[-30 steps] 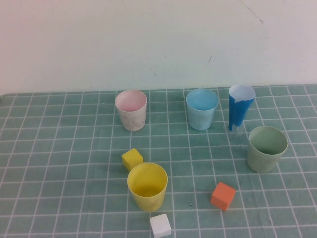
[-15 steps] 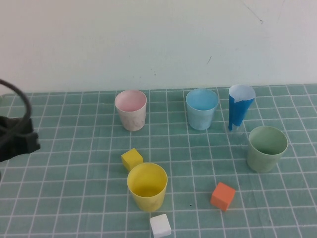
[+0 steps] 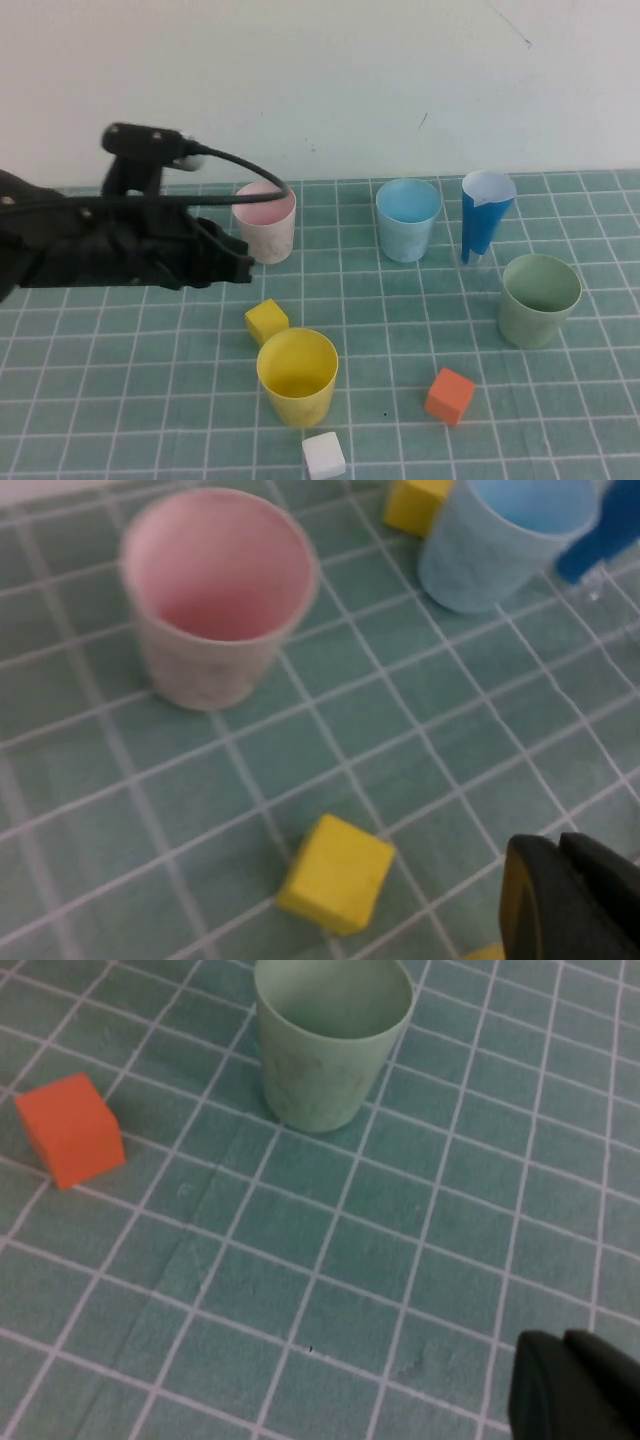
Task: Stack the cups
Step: Pick up the yellow cup
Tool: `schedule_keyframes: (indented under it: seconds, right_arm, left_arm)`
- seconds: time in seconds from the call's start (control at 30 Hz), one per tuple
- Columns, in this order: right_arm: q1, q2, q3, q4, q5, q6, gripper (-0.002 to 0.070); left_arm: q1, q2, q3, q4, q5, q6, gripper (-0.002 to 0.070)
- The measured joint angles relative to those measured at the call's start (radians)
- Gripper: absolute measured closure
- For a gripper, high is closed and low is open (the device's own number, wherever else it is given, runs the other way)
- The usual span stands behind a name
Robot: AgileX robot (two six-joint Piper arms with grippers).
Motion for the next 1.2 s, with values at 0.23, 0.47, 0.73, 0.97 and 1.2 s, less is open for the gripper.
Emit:
schedule_keyframes:
  seconds: [0.23,0.47,0.73,0.97,1.2]
  right_arm:
    - [0.000,0.033,0.000,0.013,-0.006,-0.018,0.0678]
    - [0.000,0.033,-0.002,0.040,-0.007,-0.065,0.0678]
    - [0.000,0.033,-0.004,0.106,-0.014,-0.108,0.0678]
    - [0.000,0.033,-0.004,0.114,-0.019,-0.133,0.0678]
    - [0.000,0.033,-0.004,0.115,-0.021,-0.135,0.0678]
  left_arm:
    - [-0.123,0.091,-0.022,-0.003,-0.016,-0.018,0.0677]
    - [-0.140,0.092,-0.022,0.060,0.153,-0.034,0.0561]
    - [-0.140,0.092,-0.022,0.205,0.133,-0.036,0.0235]
    - [-0.140,0.119,-0.024,0.359,0.129,-0.074,0.0204]
    - [-0.140,0.236,-0.025,0.353,0.106,-0.092,0.0267]
